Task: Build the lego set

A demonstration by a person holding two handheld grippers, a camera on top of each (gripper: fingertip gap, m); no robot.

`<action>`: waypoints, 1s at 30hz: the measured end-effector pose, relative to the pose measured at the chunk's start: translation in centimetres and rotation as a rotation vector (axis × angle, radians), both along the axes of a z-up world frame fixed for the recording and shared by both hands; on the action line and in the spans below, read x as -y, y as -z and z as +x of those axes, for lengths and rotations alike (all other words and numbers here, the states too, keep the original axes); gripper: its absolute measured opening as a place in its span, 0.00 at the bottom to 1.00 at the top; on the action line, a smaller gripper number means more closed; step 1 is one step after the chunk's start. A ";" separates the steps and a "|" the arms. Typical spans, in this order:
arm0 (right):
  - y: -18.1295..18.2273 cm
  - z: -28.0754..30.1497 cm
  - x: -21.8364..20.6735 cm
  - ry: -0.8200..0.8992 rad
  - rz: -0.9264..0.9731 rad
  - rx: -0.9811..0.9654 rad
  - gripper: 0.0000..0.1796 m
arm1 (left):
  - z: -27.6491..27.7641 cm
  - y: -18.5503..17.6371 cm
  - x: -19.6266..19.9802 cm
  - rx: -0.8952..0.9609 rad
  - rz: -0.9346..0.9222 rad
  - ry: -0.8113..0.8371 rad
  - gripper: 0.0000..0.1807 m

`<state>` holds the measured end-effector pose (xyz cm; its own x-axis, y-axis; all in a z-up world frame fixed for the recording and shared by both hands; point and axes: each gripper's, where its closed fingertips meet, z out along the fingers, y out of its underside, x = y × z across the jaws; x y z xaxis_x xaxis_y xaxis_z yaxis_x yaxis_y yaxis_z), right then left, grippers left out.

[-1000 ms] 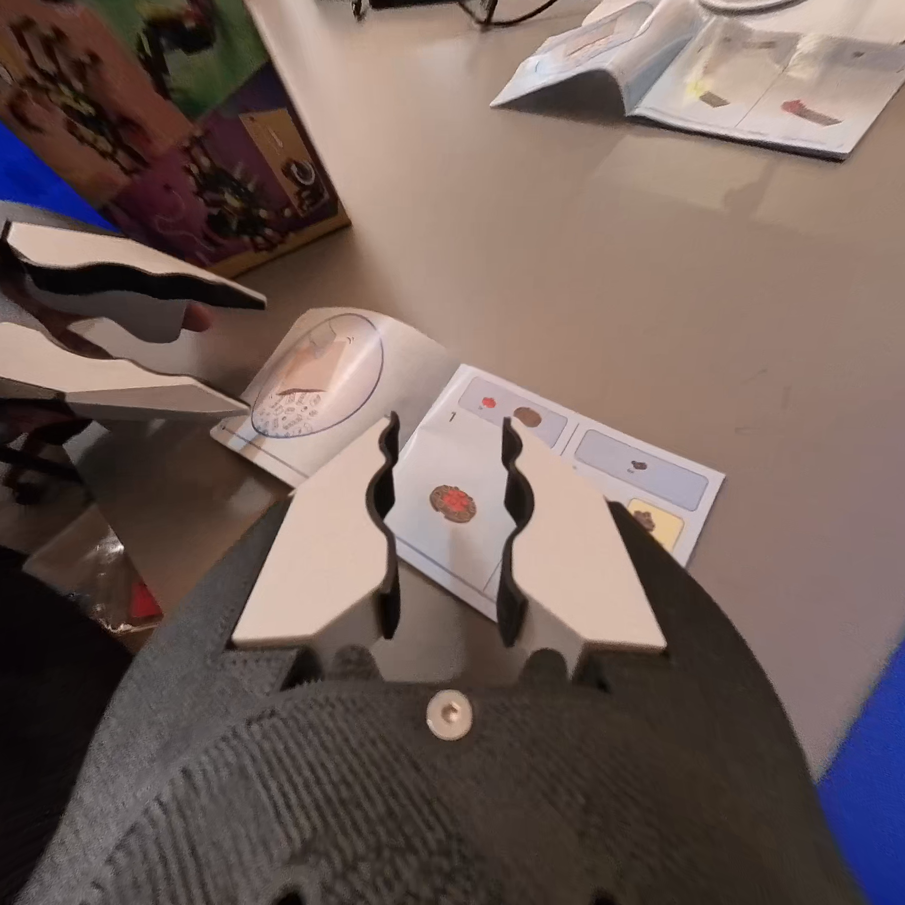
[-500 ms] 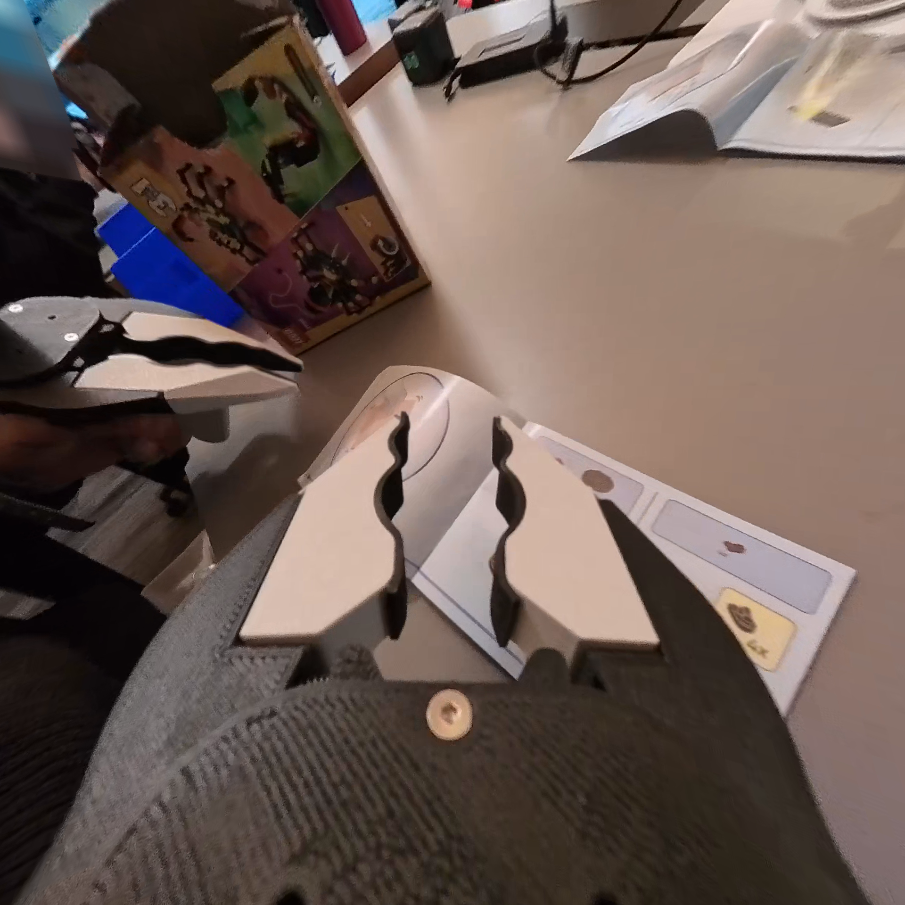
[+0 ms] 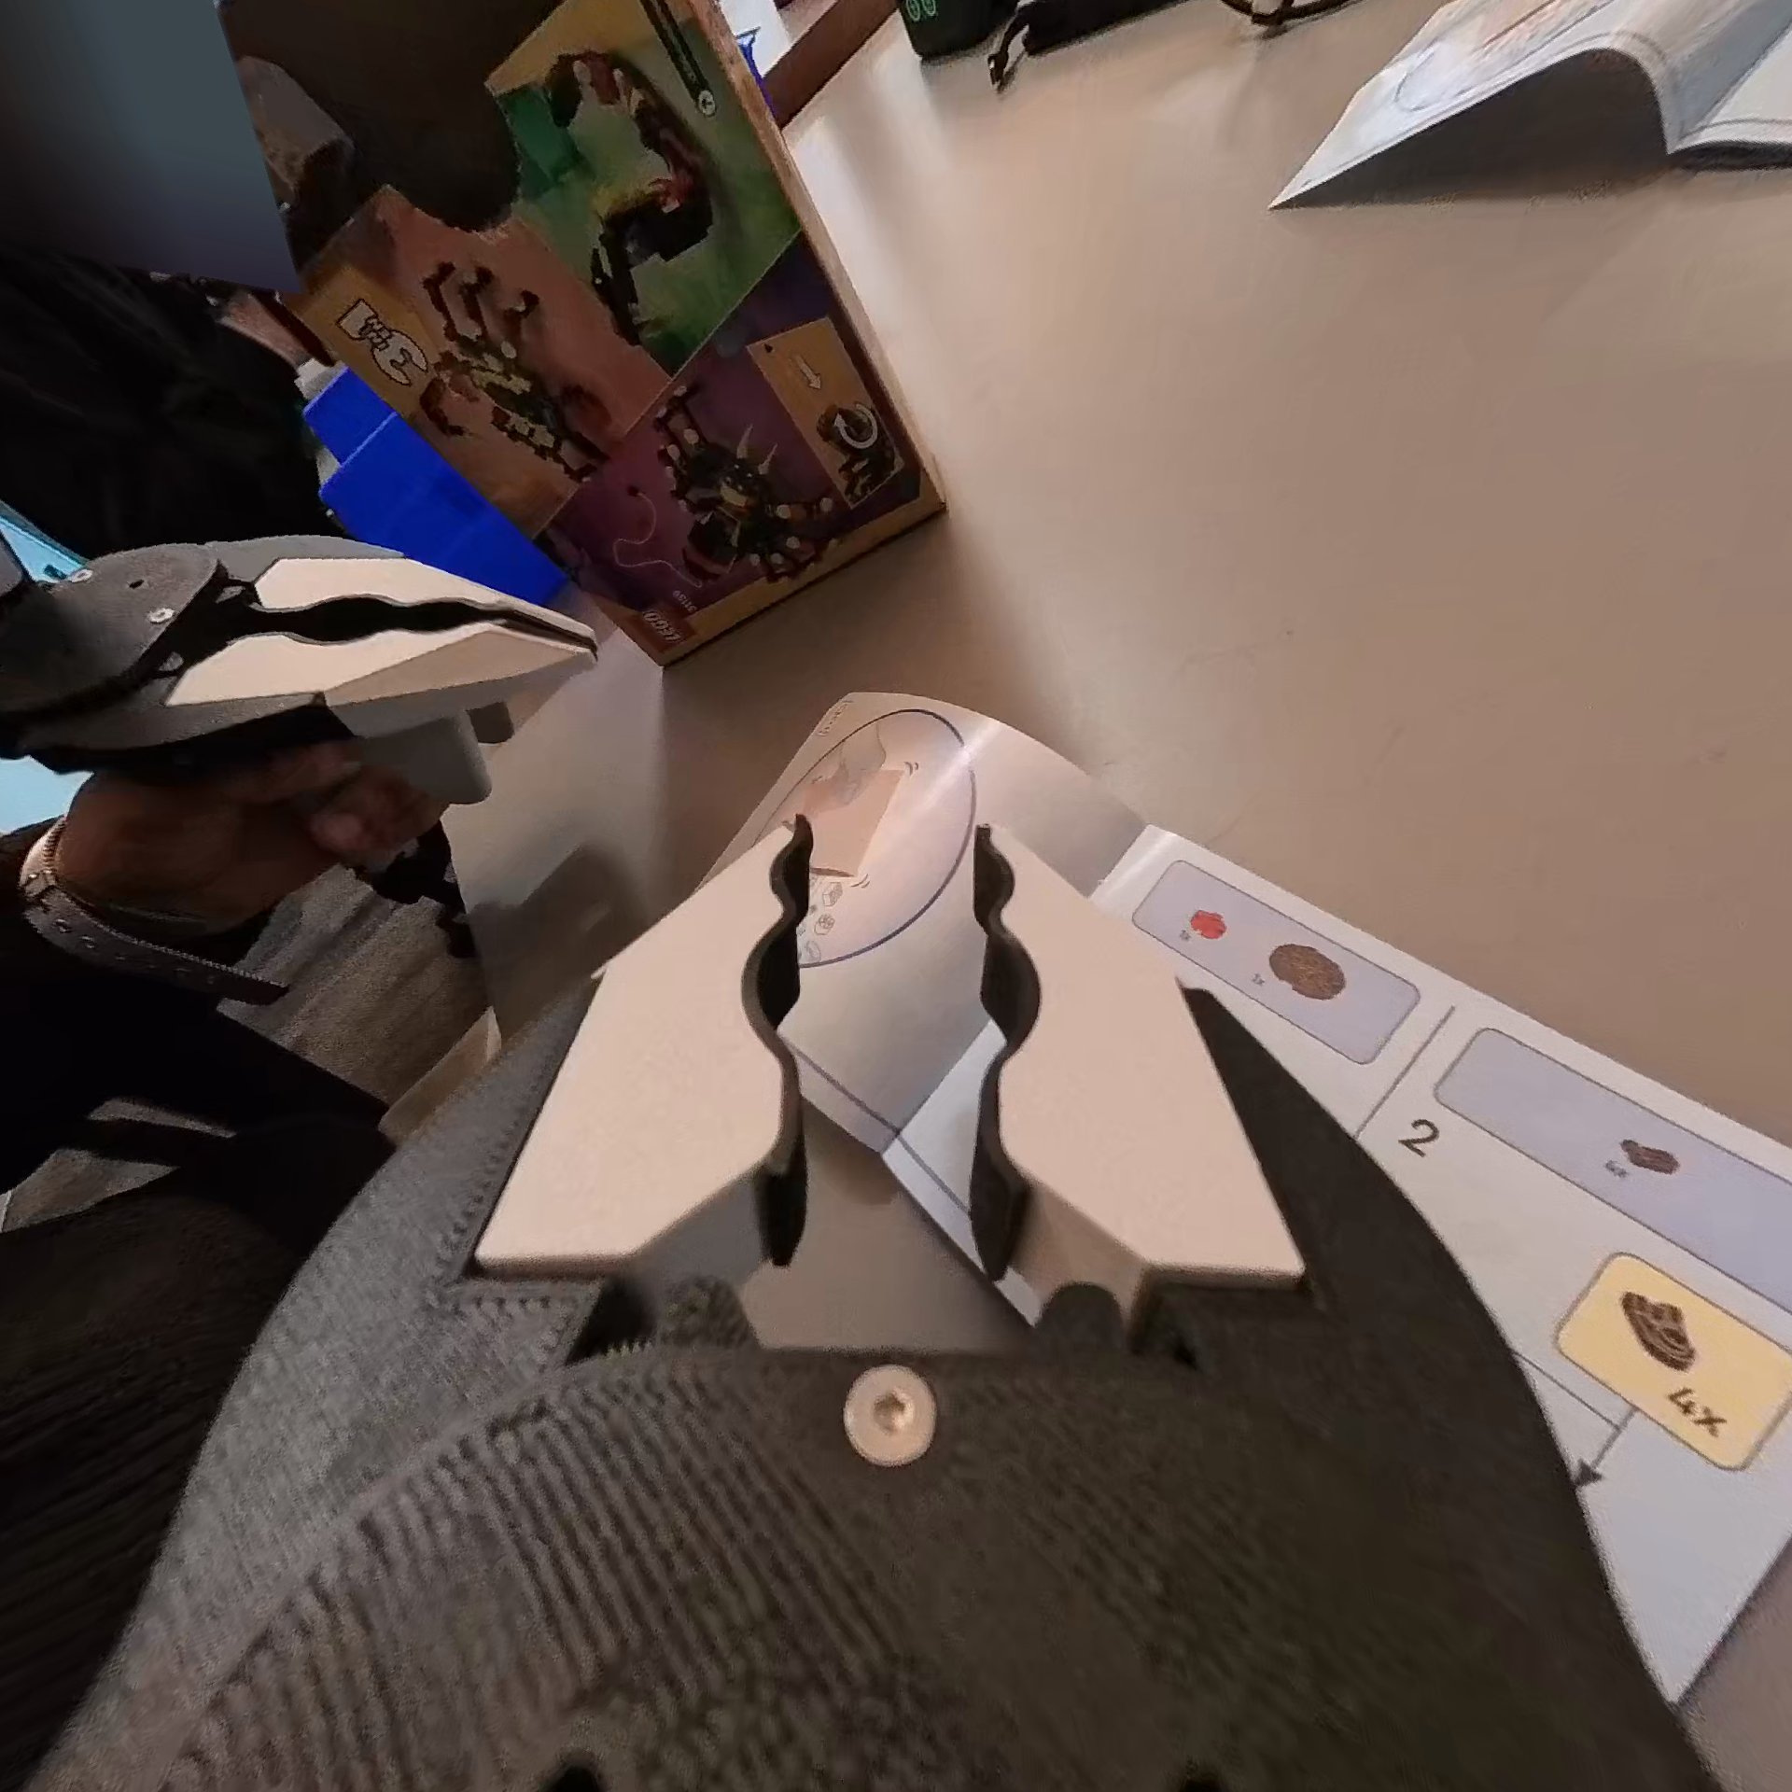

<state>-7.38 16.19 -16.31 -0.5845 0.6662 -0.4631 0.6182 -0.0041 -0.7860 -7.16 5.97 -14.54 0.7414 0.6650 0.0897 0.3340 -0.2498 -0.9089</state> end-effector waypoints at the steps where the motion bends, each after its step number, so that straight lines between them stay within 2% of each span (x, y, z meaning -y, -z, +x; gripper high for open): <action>1: 0.0 0.1 0.1 -0.010 0.002 -0.002 0.19 | 0.0 0.1 0.0 -0.003 -0.006 0.001 0.00; 7: 0.1 0.6 0.6 -0.052 0.000 0.010 0.19 | 0.0 0.2 -0.1 0.006 -0.007 0.003 0.00; 30: 0.1 0.5 0.4 -0.049 0.013 0.000 0.17 | 0.3 0.7 -0.3 0.037 -0.015 0.023 0.00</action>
